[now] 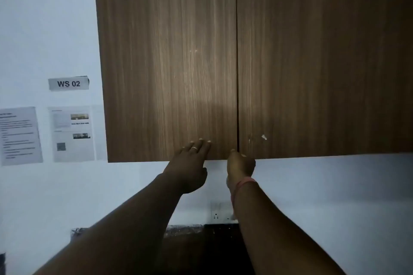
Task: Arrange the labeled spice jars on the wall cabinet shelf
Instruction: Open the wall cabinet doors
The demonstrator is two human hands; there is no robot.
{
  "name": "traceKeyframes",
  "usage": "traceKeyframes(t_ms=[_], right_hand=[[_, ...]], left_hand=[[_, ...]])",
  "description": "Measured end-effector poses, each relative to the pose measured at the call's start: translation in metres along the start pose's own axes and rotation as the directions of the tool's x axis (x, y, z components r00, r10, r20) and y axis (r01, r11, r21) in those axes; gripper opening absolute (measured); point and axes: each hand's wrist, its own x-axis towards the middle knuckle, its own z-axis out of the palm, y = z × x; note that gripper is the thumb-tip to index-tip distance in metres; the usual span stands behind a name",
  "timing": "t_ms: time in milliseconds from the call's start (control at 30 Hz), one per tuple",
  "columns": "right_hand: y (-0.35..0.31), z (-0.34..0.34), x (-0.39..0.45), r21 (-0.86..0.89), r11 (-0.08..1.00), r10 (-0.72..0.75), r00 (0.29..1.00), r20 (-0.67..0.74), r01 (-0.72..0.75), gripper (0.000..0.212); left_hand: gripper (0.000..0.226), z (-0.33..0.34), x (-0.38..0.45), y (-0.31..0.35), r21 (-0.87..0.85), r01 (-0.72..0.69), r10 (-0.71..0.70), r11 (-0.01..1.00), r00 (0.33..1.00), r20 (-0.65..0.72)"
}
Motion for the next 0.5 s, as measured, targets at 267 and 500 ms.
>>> traceKeyframes(t_ms=[267, 500], right_hand=[[0.012, 0.024, 0.043, 0.406, 0.875, 0.247, 0.965, 0.088, -0.261, 0.061], [0.032, 0.021, 0.023, 0.554, 0.827, 0.098, 0.995, 0.029, -0.098, 0.019]], left_hand=[[0.078, 0.026, 0.040, -0.009, 0.033, -0.097, 0.098, 0.995, 0.995, -0.022], [0.068, -0.012, 0.026, 0.006, -0.046, -0.107, 0.098, 0.993, 0.981, -0.170]])
